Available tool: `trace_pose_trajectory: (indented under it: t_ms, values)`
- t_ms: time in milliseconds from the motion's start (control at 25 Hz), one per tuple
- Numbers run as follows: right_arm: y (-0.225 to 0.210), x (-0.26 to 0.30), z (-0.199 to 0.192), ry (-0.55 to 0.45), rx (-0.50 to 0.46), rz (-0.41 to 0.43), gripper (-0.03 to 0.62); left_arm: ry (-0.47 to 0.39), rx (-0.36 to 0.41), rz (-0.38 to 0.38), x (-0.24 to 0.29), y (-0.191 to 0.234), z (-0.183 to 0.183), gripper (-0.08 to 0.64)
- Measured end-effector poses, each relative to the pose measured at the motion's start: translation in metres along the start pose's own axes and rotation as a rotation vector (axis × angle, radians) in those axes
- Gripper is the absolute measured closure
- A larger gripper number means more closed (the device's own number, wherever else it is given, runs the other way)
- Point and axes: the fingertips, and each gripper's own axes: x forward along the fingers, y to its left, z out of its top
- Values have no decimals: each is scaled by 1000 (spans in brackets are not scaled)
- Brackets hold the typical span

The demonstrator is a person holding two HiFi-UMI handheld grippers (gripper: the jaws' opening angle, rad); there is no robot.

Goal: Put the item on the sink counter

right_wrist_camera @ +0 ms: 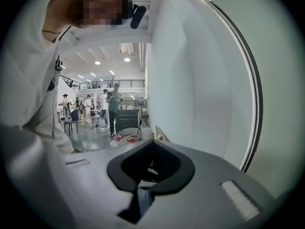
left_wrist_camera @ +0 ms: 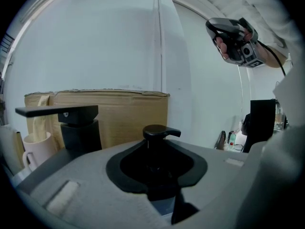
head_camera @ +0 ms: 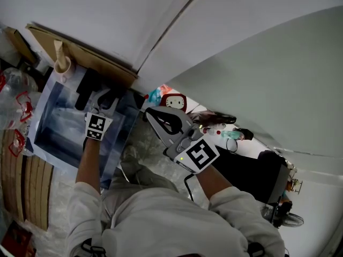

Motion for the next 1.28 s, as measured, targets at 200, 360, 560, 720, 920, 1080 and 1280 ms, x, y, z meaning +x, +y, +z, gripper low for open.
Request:
trace_pose_trajectory:
  t_ms: [200, 360, 560, 720, 920, 1080, 1280]
  values:
    - [3, 1, 1, -2, -3, 4, 588, 5, -5, 12, -2, 2, -2, 446]
    - [5, 1, 4, -8, -3, 9, 588, 4, -15, 11, -3, 1, -1, 398]
    - [6, -1, 6, -12, -4, 8, 588, 14, -17, 7, -2, -1, 1, 310]
    - [5, -2, 6, -12, -2, 5, 588, 27, -11, 3, -1, -3, 0, 288]
    - [5, -4, 8, -19, 0, 0, 588, 27, -7, 10, -4, -3, 2, 285]
    - [9, -5, 11, -28, -2, 2, 588, 26, -5, 11, -9, -4, 6, 285]
    - [17, -9, 18, -39, -6, 1, 588, 23, -4, 12, -21, -9, 13, 285]
